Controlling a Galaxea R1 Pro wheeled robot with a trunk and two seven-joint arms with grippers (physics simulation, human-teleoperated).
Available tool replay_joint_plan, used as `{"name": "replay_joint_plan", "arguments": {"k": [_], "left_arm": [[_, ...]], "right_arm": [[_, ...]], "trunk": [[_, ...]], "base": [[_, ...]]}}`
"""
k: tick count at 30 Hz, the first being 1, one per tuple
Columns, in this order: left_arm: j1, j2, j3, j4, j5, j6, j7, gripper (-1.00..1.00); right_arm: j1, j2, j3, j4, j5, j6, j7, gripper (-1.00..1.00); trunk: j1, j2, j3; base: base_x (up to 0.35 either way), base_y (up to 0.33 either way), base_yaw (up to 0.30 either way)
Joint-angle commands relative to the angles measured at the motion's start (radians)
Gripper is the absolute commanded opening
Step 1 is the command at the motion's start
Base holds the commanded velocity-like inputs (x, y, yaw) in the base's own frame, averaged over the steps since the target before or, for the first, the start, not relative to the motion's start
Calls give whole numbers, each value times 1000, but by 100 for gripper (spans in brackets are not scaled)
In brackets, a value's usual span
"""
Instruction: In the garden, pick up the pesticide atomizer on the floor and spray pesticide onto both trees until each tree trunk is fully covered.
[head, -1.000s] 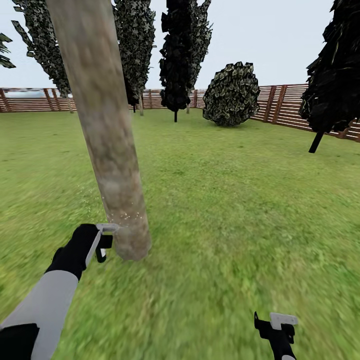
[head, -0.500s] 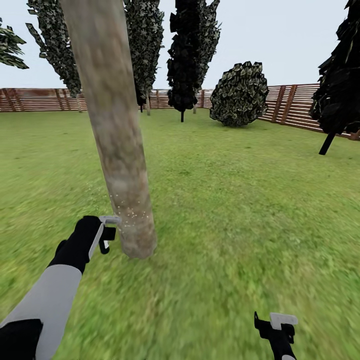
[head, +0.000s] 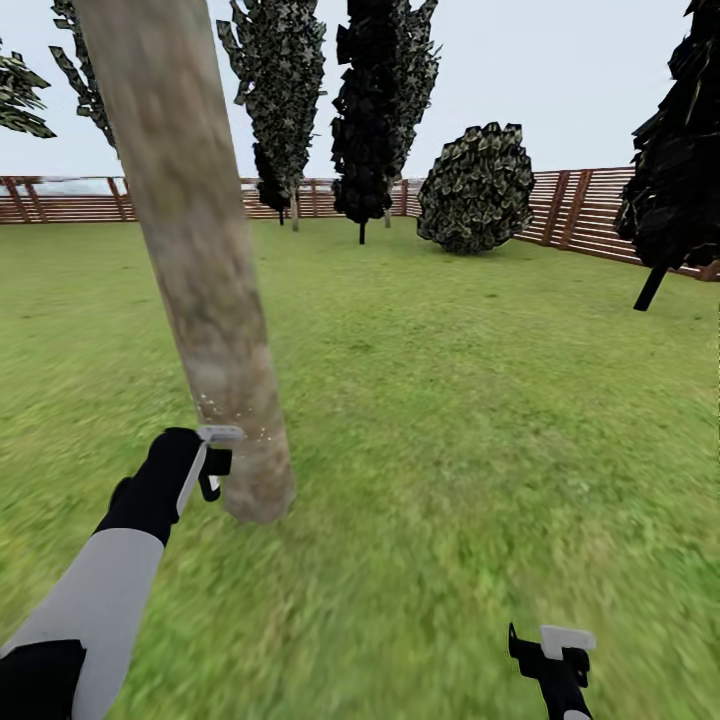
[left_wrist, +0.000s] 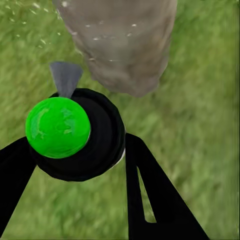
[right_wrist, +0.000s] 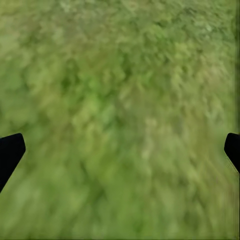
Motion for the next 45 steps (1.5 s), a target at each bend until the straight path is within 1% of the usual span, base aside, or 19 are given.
{"name": "replay_joint_plan", "arguments": {"k": [1, 12, 18, 26, 32, 34, 37, 39, 42, 43, 45], "left_arm": [[-1, 0, 1, -1, -4, 4, 0, -100], [1, 3, 6, -1, -3, 4, 0, -100], [4, 4, 12, 6, -4, 2, 4, -100], [5, 4, 8, 17, -2, -6, 5, -100], [6, -4, 10, 19, -1, -8, 4, -100], [13, -11, 10, 33, 0, -10, 2, -100], [37, -9, 15, 58, -4, -15, 0, -100], [67, -3, 27, 76, -6, -67, 2, -100], [94, -3, 29, 107, -6, -115, 11, -100], [102, -4, 30, 139, -8, -129, 13, -100], [111, 0, 35, 162, -7, -133, 13, -100]], "right_arm": [[0, 0, 8, 0, -9, -2, -1, 100], [0, 0, 8, 0, -9, -2, -1, 100], [0, 5, 9, 0, -9, -2, -1, 100], [0, 5, 10, 0, -8, -2, -1, 100], [0, 5, 9, -1, -9, -2, 0, 100], [0, 5, 9, -1, -9, -2, 0, 100], [0, 5, 10, -1, -9, -2, 0, 100], [0, 5, 10, -1, -8, -2, 0, 100], [0, 5, 10, -1, -8, -2, 0, 100], [0, 5, 10, -1, -7, -2, 0, 100], [0, 5, 10, 0, -7, -2, 1, 100]], "trunk": [[0, 0, -1], [0, 0, -1], [0, 0, -1], [0, 0, -1], [0, 0, -1], [0, 0, -1], [0, 0, -1], [0, 0, -2], [0, 0, -3], [0, 0, -3], [0, 0, -3]], "base": [[0, -277, 0], [76, -274, 0], [87, -270, 241], [146, -266, 271], [154, -262, 32], [107, -264, 1], [90, -266, 89], [87, -266, 242], [108, -266, 260], [160, -251, 161], [180, -239, 62]]}}
